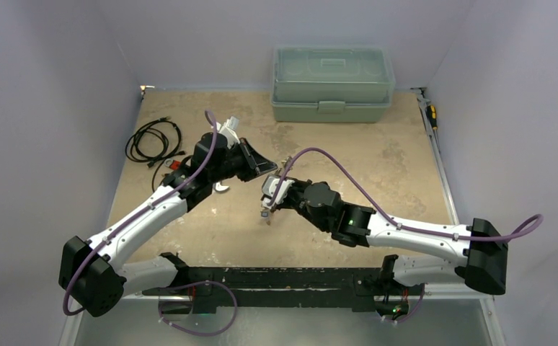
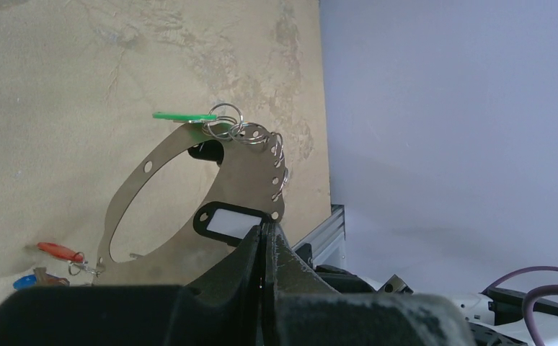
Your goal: Put the keys on the keyring
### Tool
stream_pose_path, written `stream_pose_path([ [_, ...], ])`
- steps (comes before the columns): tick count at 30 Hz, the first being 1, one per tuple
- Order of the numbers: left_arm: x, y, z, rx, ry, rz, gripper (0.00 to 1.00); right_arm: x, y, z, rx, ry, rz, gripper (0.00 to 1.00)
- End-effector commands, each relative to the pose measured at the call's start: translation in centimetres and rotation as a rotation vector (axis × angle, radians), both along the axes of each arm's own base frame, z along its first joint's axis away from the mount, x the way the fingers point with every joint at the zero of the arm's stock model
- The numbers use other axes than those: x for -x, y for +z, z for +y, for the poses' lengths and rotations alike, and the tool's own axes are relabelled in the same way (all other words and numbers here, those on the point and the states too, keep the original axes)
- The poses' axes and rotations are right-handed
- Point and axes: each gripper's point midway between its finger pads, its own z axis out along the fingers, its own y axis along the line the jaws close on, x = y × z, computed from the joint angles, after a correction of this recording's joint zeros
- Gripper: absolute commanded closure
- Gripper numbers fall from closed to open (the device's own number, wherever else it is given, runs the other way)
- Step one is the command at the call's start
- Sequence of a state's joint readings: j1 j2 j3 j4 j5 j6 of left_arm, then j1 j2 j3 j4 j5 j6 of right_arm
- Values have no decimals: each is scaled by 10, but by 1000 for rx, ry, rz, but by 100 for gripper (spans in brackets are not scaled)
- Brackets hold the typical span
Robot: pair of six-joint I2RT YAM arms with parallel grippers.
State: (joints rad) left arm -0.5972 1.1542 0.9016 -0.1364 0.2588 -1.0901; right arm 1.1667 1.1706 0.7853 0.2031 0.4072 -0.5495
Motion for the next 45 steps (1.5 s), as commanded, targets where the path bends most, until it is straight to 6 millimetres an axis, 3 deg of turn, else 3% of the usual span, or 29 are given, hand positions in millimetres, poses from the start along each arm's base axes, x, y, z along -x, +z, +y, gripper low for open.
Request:
stream_pose_path([
  [1,5,16,-4,45,-21,-38,100,-7,49,3,-141,-45,-59,100],
  [9,6,16,-4,46,-25,-40,100,-11,42,1,-125,-74,-45,100],
  [45,8,17,-7,56,-41,-48,100,-17,44,-8,-122,-114,-48,100],
])
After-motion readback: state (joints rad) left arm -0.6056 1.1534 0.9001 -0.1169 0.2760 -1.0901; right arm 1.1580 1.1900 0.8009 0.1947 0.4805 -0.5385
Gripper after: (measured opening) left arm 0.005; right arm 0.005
